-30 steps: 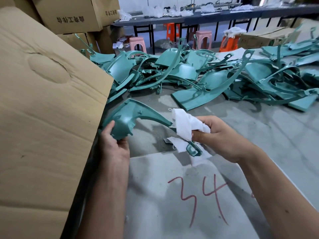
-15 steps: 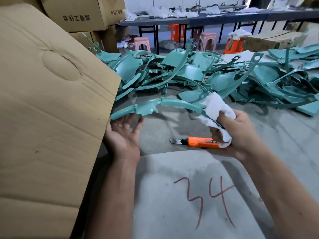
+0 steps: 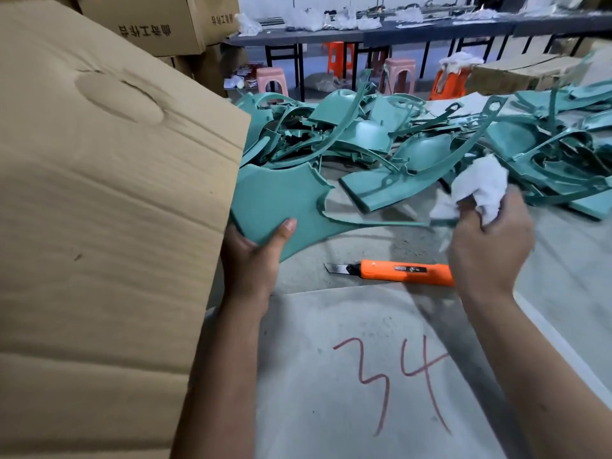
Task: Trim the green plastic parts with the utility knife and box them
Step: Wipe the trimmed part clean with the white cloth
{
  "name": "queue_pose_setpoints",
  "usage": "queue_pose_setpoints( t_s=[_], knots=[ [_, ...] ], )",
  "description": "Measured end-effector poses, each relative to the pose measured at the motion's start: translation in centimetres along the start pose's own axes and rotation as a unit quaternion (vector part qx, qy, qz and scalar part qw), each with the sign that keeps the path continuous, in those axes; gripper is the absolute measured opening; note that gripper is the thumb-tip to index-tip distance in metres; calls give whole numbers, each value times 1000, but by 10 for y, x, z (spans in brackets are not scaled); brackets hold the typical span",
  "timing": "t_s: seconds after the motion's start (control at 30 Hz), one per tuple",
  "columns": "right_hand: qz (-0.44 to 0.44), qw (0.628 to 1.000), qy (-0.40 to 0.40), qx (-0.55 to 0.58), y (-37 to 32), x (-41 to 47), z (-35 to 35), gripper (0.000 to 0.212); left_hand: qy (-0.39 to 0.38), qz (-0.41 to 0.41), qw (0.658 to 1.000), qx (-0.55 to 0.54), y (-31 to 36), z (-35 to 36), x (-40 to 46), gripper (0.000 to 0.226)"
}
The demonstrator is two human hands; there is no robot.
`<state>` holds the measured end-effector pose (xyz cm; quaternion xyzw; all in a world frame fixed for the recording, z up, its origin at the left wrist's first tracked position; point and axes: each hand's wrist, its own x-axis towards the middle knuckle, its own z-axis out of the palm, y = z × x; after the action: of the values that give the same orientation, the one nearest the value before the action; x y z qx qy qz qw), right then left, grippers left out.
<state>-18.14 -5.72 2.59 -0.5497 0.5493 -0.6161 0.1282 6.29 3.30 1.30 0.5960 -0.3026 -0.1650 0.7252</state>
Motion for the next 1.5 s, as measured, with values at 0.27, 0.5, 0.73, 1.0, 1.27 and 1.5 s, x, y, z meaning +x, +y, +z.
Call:
queue_pose_setpoints(
  t_s=[0.27, 0.5, 0.73, 1.0, 1.27, 1.5],
  knots=[
    [-363, 894, -213, -152, -18, -29, 20, 48, -23, 39, 999, -23, 4, 17, -16, 36],
    [-349, 882, -315, -30, -10, -25, 29, 30, -106, 57, 993, 6, 7, 19, -26, 17],
    [-366, 872, -324, -36, -12, -18, 24, 30, -104, 17, 994, 15, 14, 12, -21, 25],
    [-337, 858, -362, -139, -15, -18, 17, 46, -77, 20, 995, 53, 12, 3, -15, 26],
    [-340, 822, -373, -264, -10, -8, 12, 23, -46, 22, 997, 62, 5, -8, -4, 27],
    [-328, 868, -319, -193, -4, -1, 4, 15, -15, -12, 998, 54, -1, -7, 0, 19]
  ],
)
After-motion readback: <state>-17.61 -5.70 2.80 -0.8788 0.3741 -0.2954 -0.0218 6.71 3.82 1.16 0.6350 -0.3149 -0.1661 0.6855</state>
